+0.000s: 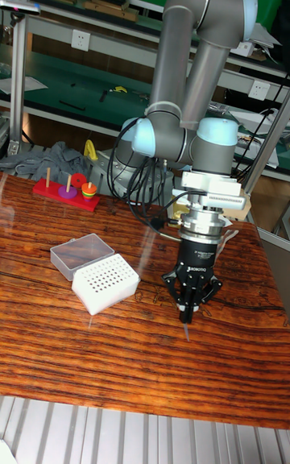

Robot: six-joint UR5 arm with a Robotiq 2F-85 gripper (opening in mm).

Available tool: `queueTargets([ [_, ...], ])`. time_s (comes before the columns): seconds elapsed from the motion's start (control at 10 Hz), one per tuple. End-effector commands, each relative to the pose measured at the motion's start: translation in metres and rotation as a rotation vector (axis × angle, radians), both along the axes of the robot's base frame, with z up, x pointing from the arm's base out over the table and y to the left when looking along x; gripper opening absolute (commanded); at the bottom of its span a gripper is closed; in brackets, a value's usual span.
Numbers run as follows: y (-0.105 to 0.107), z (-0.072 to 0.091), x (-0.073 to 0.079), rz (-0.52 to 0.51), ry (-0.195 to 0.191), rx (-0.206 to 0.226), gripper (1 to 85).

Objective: Insert a medium pipette tip into the holder for medium pipette tips

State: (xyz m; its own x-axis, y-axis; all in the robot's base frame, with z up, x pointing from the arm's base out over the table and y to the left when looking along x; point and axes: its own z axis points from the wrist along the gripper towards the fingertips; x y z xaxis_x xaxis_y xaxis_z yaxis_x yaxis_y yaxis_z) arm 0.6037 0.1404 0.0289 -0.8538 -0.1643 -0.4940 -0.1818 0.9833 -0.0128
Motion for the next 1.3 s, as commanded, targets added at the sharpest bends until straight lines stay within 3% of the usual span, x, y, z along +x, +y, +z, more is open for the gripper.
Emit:
queueTargets([
  [0.0,-0.001,0.001,0.001,0.012,0.001,0.006,1.0],
  [0.7,-0.012,-0.002,-0.002,0.072,0.010,-0.076,1.0],
  [1.2,-0.013,-0.001,0.000,0.088,0.002,-0.092,1.0],
])
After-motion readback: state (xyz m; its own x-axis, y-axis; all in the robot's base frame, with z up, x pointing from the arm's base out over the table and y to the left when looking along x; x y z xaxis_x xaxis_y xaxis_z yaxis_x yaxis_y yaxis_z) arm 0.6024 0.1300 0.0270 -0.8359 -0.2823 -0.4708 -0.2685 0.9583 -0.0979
